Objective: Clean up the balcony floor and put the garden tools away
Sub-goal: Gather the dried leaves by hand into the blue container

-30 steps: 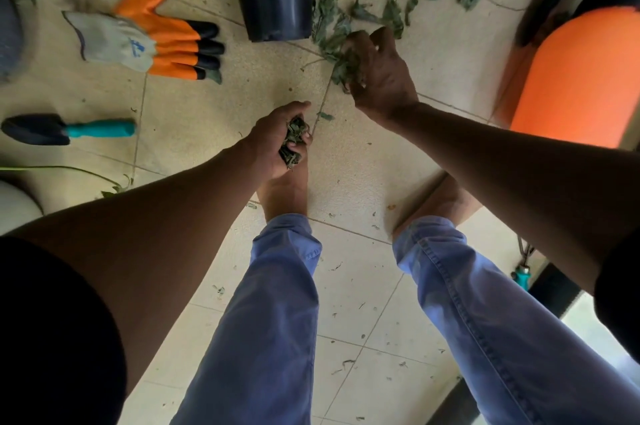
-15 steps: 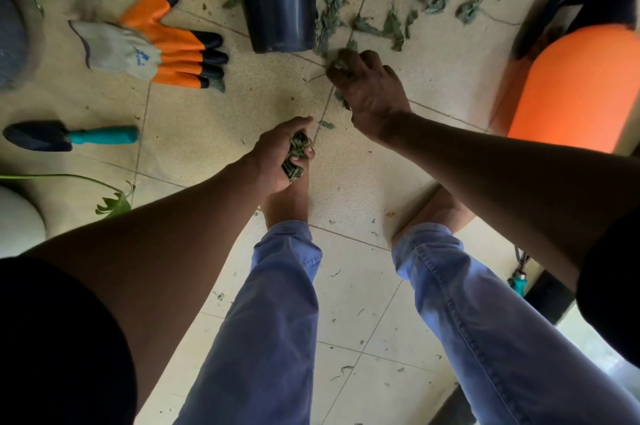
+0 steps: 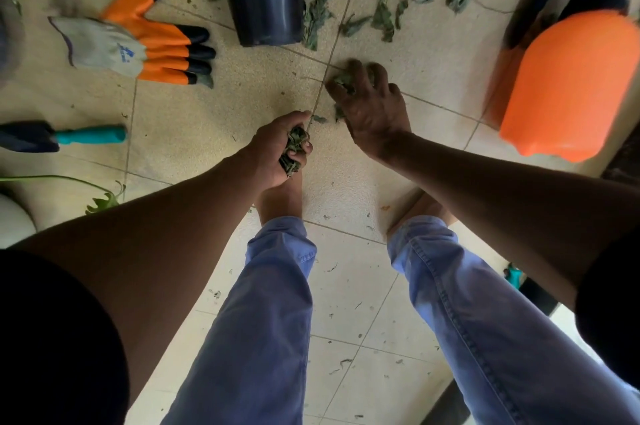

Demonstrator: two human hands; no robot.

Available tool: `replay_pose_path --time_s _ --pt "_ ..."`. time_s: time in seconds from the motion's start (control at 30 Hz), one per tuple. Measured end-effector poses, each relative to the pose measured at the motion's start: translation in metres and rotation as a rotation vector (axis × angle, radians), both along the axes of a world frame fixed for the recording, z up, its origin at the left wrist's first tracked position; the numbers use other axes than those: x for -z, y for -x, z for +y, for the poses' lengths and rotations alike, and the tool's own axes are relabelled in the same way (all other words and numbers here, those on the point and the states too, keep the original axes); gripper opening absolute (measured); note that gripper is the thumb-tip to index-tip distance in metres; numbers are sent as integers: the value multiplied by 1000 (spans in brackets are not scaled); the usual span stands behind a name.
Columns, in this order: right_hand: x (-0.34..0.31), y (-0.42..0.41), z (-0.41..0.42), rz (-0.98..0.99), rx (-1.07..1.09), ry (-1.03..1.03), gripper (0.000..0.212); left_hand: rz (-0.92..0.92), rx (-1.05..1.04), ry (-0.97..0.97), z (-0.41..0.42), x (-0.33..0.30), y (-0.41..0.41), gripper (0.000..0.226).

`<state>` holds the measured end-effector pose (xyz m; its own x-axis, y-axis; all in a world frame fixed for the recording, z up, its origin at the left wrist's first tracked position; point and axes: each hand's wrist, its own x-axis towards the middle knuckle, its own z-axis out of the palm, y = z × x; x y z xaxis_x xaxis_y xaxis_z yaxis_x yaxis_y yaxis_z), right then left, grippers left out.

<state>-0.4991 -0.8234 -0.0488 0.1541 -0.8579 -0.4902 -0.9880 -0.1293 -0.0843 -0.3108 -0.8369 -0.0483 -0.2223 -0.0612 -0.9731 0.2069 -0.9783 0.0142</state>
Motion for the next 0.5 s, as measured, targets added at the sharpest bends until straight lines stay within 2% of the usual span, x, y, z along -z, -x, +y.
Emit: replay_pose_path --time_s 0.33,0.43,0.5 --pt "-2 5 3 -139 -28 -51 36 -5 6 1 5 -3 -2 31" --pt "3 8 2 -180 23 -35 26 -3 15 -6 7 -10 4 30" --pt "5 11 1 -233 192 -27 19 4 3 -11 6 -16 8 28"
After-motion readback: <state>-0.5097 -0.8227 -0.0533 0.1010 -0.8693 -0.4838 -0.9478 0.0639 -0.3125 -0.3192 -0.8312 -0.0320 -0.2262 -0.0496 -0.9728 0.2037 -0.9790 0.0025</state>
